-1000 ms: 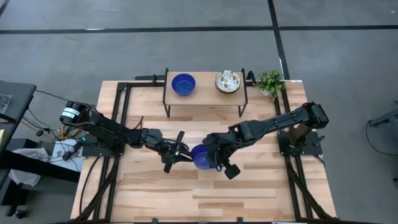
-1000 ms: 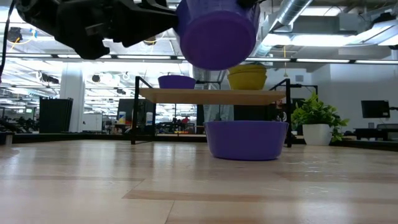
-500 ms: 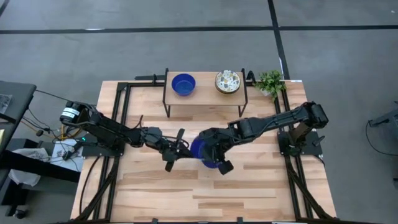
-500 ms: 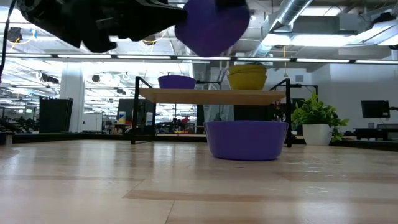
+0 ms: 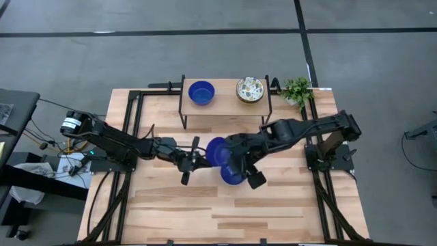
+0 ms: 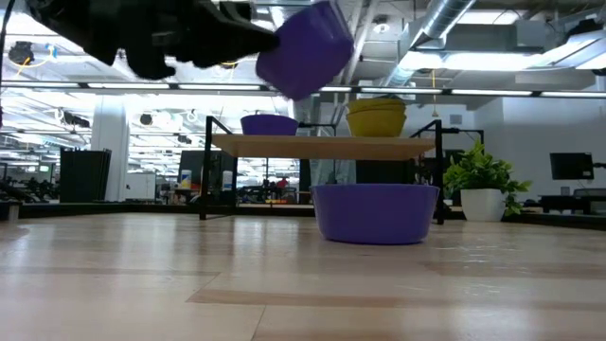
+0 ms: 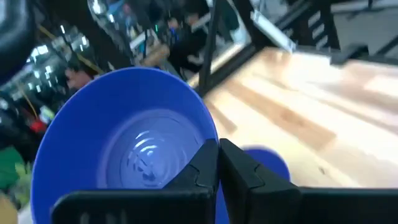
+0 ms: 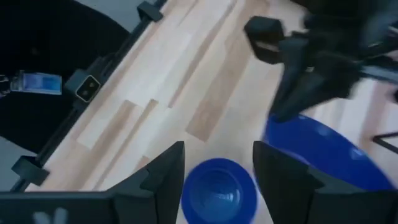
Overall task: Pick & Place Mini bowls
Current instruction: Stack the top blue bowl on top of the blue bowl on the shelf
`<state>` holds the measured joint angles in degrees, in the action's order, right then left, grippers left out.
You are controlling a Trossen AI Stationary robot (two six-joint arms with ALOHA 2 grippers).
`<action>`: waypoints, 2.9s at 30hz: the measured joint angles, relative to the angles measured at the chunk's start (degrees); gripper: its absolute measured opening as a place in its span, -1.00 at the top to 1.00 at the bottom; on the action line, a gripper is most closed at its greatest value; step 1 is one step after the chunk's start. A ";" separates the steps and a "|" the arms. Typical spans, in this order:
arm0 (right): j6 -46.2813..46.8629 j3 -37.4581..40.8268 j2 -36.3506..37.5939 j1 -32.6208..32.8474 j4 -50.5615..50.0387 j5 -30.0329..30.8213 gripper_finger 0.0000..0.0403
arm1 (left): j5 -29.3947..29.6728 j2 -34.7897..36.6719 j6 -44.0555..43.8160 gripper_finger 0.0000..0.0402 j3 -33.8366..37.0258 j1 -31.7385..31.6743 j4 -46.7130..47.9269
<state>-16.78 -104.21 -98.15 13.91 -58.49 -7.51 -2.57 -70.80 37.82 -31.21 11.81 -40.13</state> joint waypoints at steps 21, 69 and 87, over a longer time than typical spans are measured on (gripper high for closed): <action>10.51 7.25 13.20 -1.96 8.05 7.35 0.36 | 33.14 13.58 -1.93 0.97 -18.17 -2.17 34.43; 18.85 49.23 29.53 -2.31 46.99 22.47 0.35 | 11.46 -3.67 -16.83 0.78 -36.93 -34.34 58.55; 18.78 49.23 29.49 -2.31 46.52 22.47 0.36 | 11.47 -3.60 -16.68 0.45 -36.65 -33.89 59.37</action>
<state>2.00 -54.98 -68.66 11.60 -11.97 14.96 8.91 -74.40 21.14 -67.85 -22.08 19.23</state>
